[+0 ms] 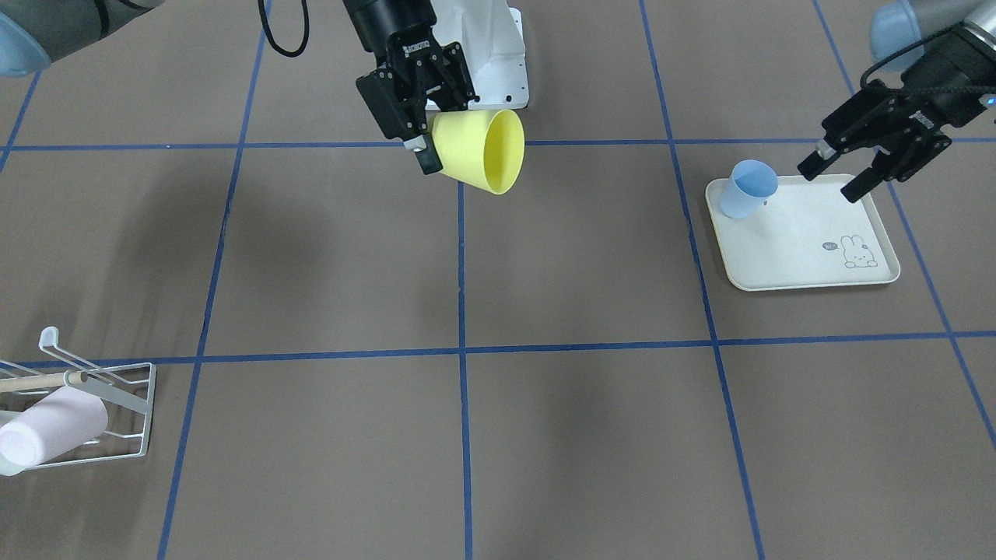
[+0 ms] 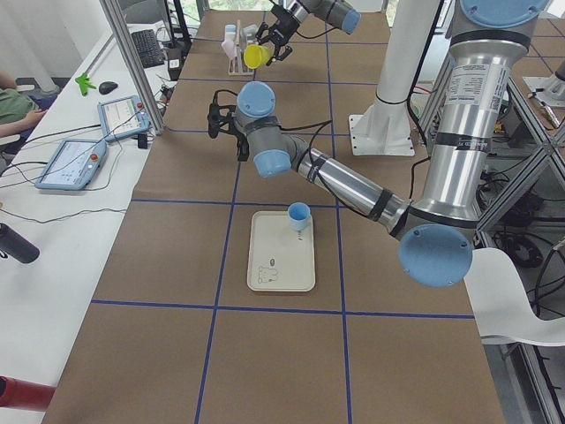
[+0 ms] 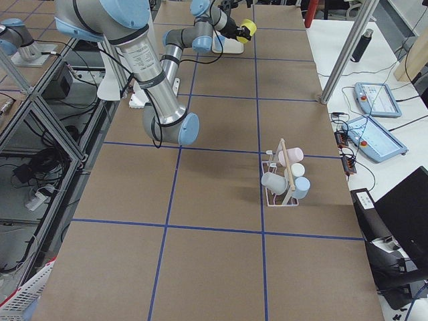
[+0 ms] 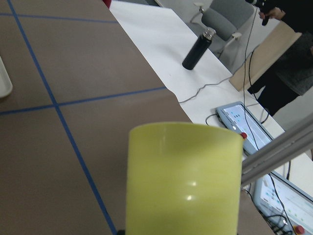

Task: Transfer IKEA cup to right arm and place on rack

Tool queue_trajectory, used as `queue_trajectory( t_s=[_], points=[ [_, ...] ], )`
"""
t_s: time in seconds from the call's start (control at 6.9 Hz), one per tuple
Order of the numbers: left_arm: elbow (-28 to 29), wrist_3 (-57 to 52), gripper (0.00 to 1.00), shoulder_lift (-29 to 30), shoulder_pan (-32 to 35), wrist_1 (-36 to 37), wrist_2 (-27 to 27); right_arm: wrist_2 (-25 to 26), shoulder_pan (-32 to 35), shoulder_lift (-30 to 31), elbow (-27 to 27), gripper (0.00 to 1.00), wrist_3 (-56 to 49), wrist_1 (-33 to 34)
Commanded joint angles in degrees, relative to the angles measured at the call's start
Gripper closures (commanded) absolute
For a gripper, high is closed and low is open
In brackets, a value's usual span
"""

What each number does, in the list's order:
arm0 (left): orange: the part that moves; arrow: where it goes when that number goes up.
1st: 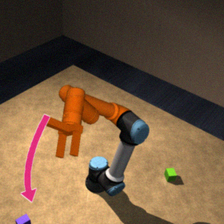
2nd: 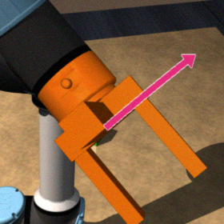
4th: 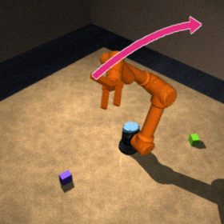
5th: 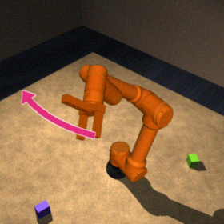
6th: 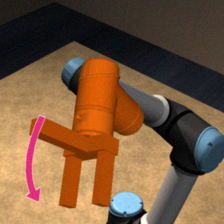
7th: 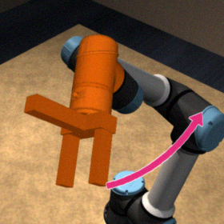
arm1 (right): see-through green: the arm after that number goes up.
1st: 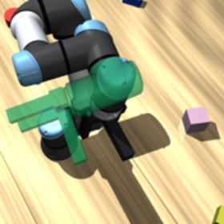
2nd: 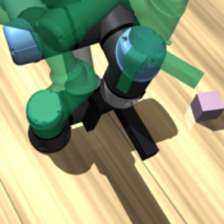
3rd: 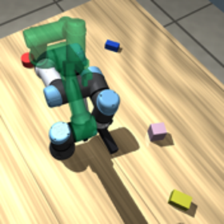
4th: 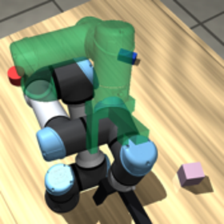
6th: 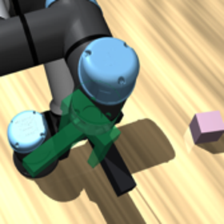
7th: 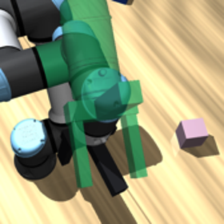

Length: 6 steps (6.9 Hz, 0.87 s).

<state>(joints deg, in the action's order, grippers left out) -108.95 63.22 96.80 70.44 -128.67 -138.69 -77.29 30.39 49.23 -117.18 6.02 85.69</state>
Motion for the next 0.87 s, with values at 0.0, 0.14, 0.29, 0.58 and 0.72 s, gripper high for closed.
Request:
queue_trajectory(
  t_s=[0.0,0.14,0.29,0.58,0.72],
  points=[
    [0.84,-23.37,0.0,-6.42,0.31,6.14,9.0,-5.03,6.41,-0.1,-2.33,0.6,-7.29,13.66],
    [1.98,-33.15,0.0,-9.75,0.57,6.15,12.36,-5.58,8.61,-0.1,-4.09,0.6,-11.95,20.85],
    [3.9,-39.07,0.0,-10.22,1.1,6.06,12.39,-5.68,10.38,0.16,-5.5,0.6,-17.83,26.84],
    [4.36,-39.84,0.0,-10.31,1.19,5.98,12.04,-5.59,14.16,0.61,-6.13,0.63,-29.78,37.4],
    [4.36,-39.75,0.0,-10.32,1.19,5.98,12.04,-5.41,15.74,1.13,-6.04,0.63,-35.06,41.45]
  ],
)
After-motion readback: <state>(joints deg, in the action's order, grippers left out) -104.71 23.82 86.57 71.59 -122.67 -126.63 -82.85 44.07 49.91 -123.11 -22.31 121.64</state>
